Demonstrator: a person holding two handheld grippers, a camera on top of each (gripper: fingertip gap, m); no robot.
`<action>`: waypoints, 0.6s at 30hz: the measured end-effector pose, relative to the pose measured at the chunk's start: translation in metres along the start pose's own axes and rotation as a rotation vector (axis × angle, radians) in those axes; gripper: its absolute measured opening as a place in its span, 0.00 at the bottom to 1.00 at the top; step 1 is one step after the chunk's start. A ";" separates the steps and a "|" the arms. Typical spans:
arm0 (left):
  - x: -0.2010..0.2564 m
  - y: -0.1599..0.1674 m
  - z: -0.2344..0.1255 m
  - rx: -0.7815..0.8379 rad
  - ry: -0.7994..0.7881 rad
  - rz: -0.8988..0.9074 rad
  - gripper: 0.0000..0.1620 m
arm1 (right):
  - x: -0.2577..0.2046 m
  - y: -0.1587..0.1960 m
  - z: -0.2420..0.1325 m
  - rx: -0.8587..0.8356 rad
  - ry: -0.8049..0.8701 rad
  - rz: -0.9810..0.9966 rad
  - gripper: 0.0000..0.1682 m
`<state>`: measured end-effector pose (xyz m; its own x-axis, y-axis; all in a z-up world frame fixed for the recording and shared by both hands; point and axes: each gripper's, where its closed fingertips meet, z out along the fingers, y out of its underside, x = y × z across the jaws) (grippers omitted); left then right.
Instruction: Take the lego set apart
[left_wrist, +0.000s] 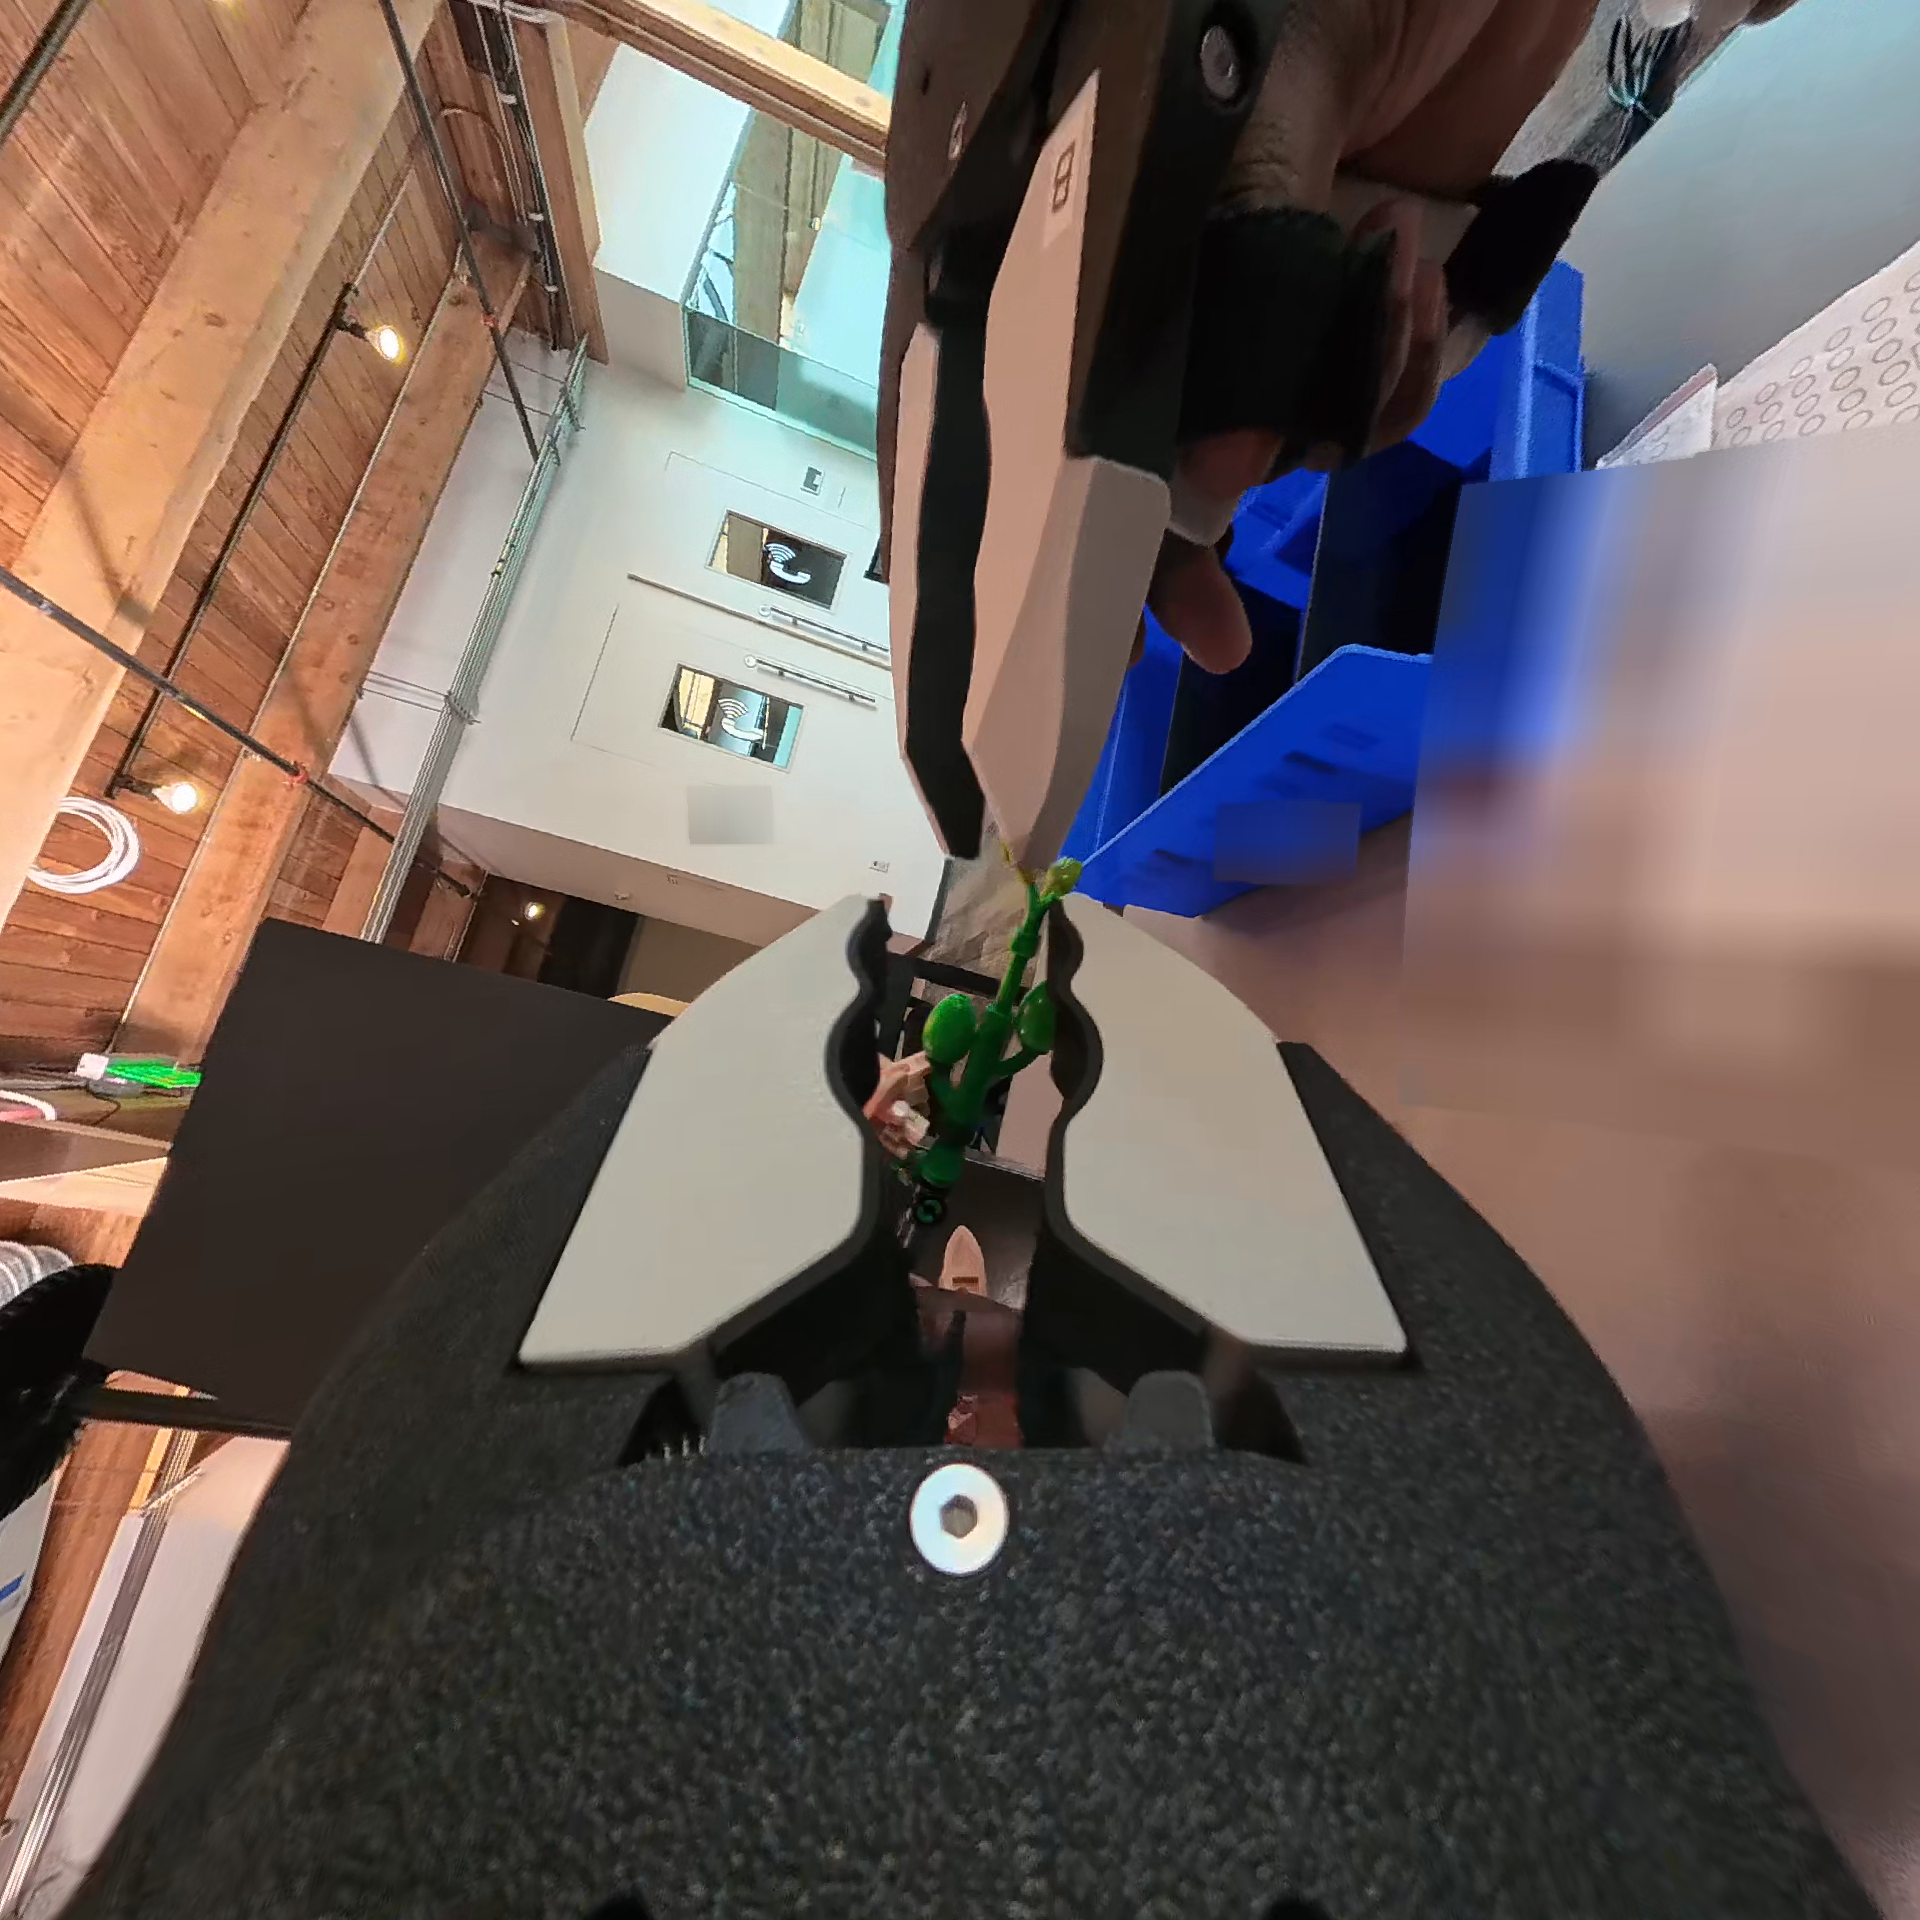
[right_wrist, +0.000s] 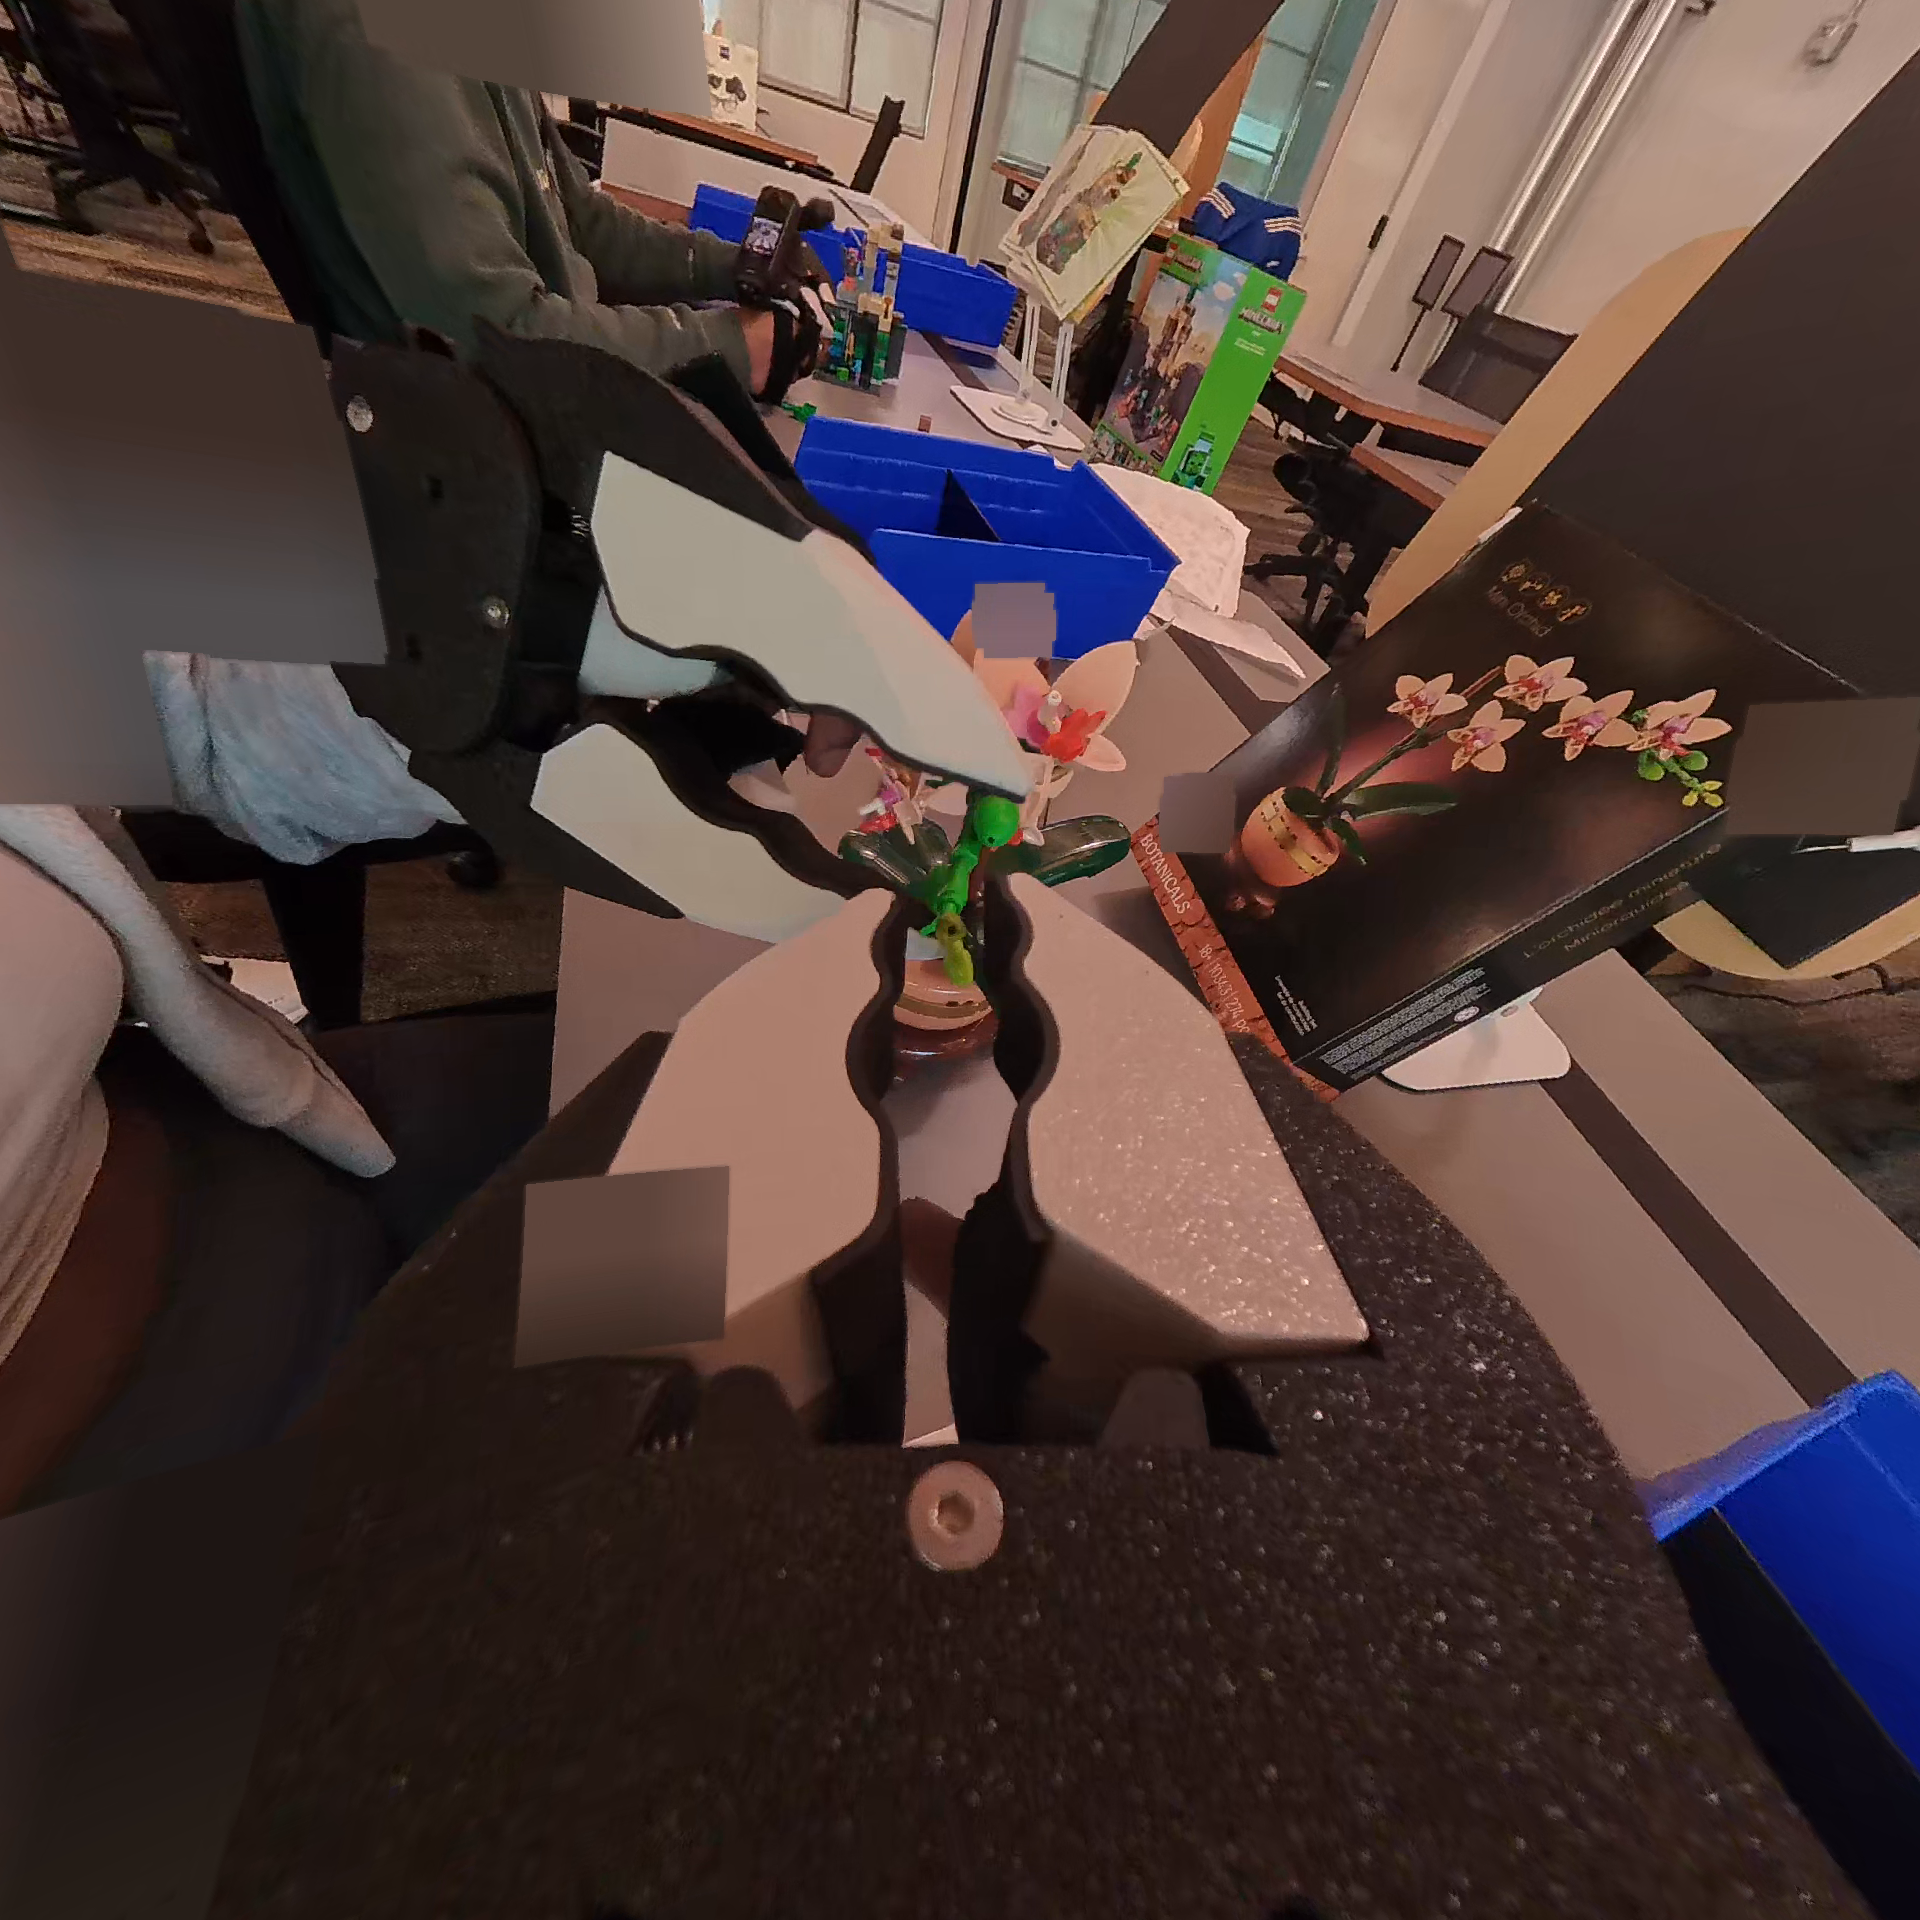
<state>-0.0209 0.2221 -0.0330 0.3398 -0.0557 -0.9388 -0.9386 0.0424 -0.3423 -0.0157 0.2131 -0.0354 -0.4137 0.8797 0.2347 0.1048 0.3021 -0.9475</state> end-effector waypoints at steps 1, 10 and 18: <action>-0.001 -0.001 -0.001 0.003 -0.005 -0.009 0.20 | 0.000 -0.001 -0.001 0.003 -0.004 0.000 0.09; -0.013 -0.004 -0.016 0.001 -0.070 -0.071 0.30 | 0.001 -0.007 -0.010 0.025 -0.022 0.000 0.12; -0.022 -0.001 -0.064 -0.060 -0.302 -0.143 0.28 | 0.002 -0.011 -0.015 0.021 -0.035 -0.076 0.12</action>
<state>-0.0313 0.1598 -0.0099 0.4617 0.2415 -0.8535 -0.8791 -0.0042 -0.4767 -0.0043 0.2166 -0.0214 -0.4509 0.8411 0.2988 0.0535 0.3596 -0.9316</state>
